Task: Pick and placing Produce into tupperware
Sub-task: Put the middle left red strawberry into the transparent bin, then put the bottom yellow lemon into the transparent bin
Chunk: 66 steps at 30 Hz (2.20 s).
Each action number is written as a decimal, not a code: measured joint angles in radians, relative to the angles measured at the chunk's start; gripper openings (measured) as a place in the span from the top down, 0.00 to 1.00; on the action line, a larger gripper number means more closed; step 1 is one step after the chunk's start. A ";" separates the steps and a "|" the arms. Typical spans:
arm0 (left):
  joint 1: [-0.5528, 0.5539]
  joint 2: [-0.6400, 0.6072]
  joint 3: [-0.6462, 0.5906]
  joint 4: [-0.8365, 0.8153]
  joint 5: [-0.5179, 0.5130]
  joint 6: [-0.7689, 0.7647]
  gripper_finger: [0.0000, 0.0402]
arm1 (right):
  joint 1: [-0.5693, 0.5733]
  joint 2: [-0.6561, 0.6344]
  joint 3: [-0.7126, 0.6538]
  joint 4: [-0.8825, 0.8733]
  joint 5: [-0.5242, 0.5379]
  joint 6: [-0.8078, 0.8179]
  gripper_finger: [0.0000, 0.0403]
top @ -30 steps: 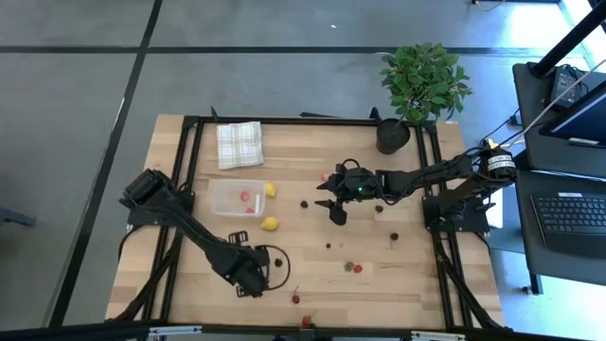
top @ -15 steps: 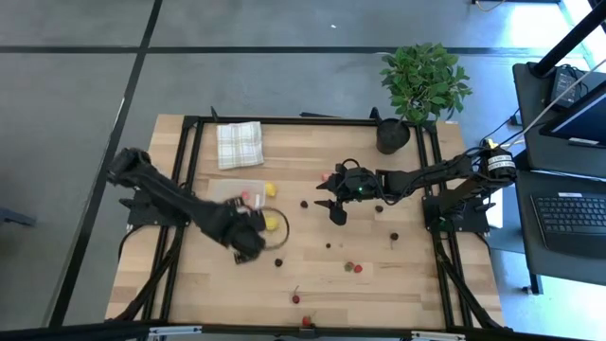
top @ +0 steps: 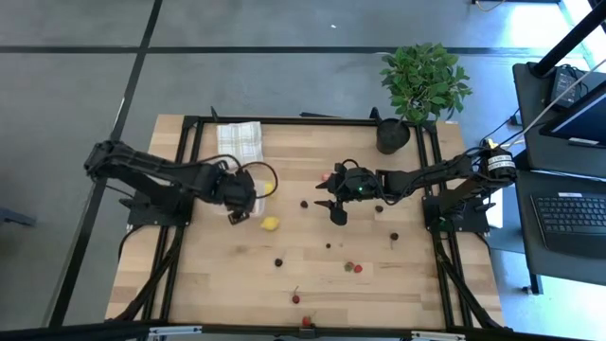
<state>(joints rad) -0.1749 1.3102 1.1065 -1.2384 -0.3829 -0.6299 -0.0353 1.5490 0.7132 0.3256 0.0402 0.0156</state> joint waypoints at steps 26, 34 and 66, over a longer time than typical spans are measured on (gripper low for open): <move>0.171 -0.050 -0.402 0.425 0.232 0.082 0.67 | 0.000 0.000 0.000 -0.002 0.000 0.005 0.40; 0.171 -0.047 -0.432 0.447 0.247 0.055 0.67 | 0.000 0.000 0.000 0.000 0.000 0.003 0.40; 0.171 -0.047 -0.432 0.447 0.247 0.055 0.62 | 0.000 0.000 0.000 0.000 0.000 0.002 0.40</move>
<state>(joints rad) -0.0040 1.2636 0.6744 -0.7910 -0.1362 -0.5747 -0.0353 1.5490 0.7132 0.3252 0.0402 0.0174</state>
